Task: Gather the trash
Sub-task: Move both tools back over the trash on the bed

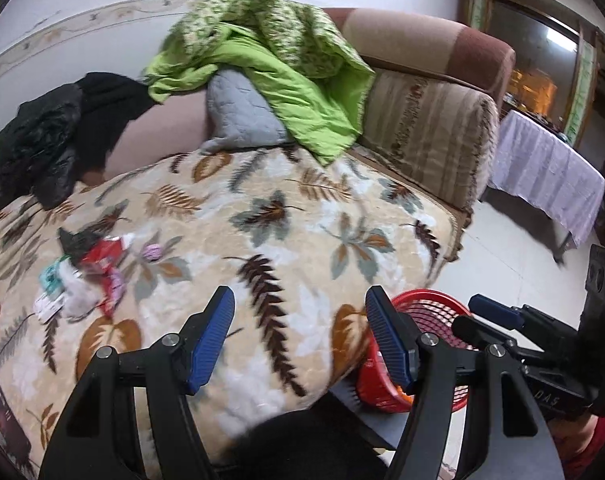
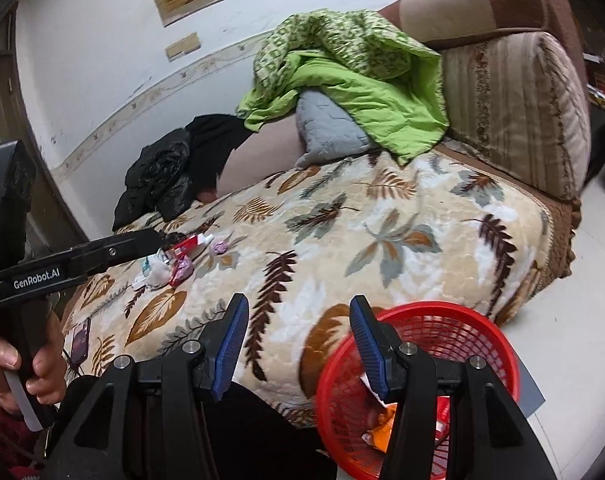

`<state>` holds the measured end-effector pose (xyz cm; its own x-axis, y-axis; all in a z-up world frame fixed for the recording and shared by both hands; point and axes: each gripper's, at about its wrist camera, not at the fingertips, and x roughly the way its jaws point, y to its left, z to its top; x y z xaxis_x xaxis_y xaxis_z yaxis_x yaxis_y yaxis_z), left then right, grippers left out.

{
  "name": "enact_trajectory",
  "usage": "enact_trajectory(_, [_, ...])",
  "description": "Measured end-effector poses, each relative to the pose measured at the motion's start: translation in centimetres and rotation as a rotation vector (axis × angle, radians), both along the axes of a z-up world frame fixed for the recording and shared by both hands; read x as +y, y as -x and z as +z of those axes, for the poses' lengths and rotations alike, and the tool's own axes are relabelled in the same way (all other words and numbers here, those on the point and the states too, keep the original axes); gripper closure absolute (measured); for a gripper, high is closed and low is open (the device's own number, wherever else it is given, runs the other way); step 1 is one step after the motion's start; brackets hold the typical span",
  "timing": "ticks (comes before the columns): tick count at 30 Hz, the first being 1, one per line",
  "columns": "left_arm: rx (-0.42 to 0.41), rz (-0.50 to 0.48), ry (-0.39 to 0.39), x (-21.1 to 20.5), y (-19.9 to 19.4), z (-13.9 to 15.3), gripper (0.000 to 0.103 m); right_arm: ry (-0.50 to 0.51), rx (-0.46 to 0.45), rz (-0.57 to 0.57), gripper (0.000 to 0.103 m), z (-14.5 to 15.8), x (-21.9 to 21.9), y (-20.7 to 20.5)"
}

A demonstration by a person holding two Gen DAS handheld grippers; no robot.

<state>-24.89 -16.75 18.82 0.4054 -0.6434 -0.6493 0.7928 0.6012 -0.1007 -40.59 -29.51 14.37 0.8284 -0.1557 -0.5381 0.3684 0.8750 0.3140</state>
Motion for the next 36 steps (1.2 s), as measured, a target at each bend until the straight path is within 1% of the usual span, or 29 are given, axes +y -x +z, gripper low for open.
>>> enact_trajectory(4, [-0.02,0.076,0.015,3.6,-1.9,-0.1,0.036,0.023,0.009,0.041,0.047,0.6,1.8,-2.7])
enact_trajectory(8, [-0.03,0.157,0.029,7.1,-3.8,-0.5,0.036,0.025,0.018,0.093,0.047,0.8,3.7,-5.5])
enact_trajectory(12, [-0.029,0.245,0.027,10.7,-5.7,-1.6,0.036,0.048,0.028,0.151,0.047,1.0,6.3,-8.4])
enact_trajectory(14, [-0.015,0.286,0.027,12.3,-6.9,-2.3,0.036,0.06,0.034,0.172,0.047,0.9,7.3,-9.4])
enact_trajectory(19, [-0.001,0.364,0.031,15.0,-9.0,-3.7,0.036,0.08,0.058,0.219,0.047,0.4,9.3,-11.8])
enact_trajectory(26, [0.046,0.452,0.026,17.7,-11.7,-6.3,0.036,0.081,0.1,0.249,0.047,-1.0,10.4,-14.5])
enact_trajectory(29, [0.083,0.506,0.029,19.6,-13.2,-7.7,0.036,0.07,0.126,0.267,0.047,-1.9,10.7,-16.1])
enact_trajectory(36, [0.146,0.615,0.039,23.1,-16.6,-9.8,0.036,0.01,0.157,0.298,0.047,-3.4,10.4,-20.8])
